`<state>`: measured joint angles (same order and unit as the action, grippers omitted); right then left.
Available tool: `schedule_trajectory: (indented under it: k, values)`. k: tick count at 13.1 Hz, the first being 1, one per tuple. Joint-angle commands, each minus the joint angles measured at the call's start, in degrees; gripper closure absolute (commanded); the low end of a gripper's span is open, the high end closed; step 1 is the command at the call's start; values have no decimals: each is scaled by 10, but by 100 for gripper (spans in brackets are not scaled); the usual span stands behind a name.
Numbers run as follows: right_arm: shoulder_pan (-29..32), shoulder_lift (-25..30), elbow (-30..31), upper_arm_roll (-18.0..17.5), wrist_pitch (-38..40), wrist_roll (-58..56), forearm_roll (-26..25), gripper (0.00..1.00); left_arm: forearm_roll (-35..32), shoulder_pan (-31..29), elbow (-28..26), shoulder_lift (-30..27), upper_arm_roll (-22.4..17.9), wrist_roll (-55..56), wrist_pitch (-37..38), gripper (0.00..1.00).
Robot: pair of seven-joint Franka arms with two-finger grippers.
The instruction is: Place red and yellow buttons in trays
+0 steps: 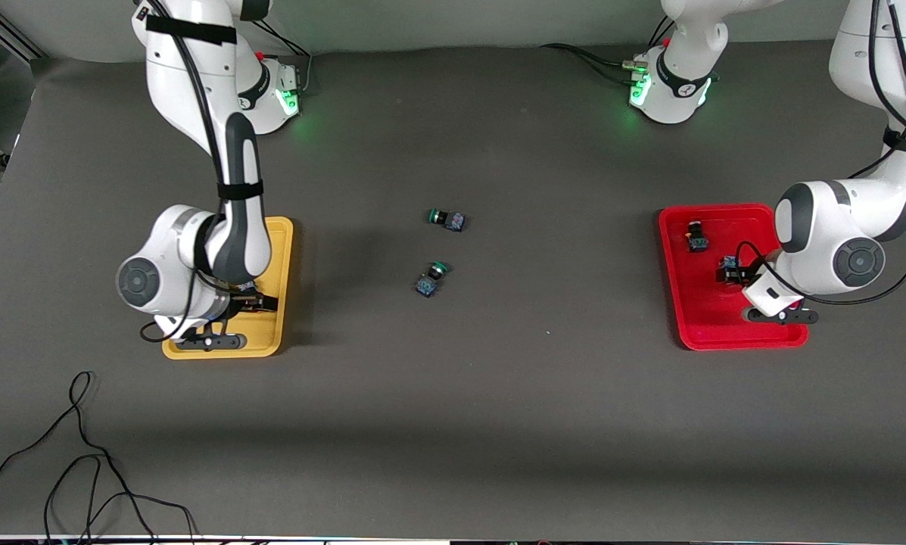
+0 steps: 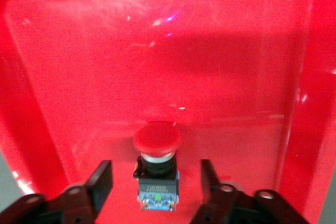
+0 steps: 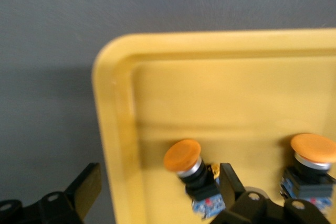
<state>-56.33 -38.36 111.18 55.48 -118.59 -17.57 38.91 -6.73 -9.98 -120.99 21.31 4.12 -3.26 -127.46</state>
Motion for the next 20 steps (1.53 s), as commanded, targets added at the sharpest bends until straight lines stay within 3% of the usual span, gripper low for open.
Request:
schedule_trajectory:
  k: [1, 4, 7, 9, 10, 13, 17, 20]
  values:
    - [-30, 25, -49, 59, 78, 20, -18, 0, -8, 0, 39, -74, 6, -9, 108, 0]
    - [-34, 26, -118, 107, 172, 26, -27, 0, 6, 13, 66, -178, 15, -10, 205, 0]
    - [-48, 27, -171, 154, 229, 28, -37, 0, 42, 33, 115, -239, 19, 13, 273, 0]
    - [-74, 56, -186, 167, 230, 62, -82, 0, 45, 33, 133, -267, 22, 18, 294, 0]
    - [-73, 89, -194, 156, 230, 95, -114, 0, 48, 33, 118, -295, 22, 19, 295, 0]
    - [-22, 198, -194, 39, 230, 200, -230, 0, 55, 33, 63, -359, 22, 16, 272, 0]
    - [98, 308, -179, -136, 231, 278, -341, 0, 48, 34, 180, -284, 28, 5, 313, 0]
    - [224, 350, -174, -256, 251, 275, -364, 0, 53, 35, 181, -285, 38, 37, 342, 0]
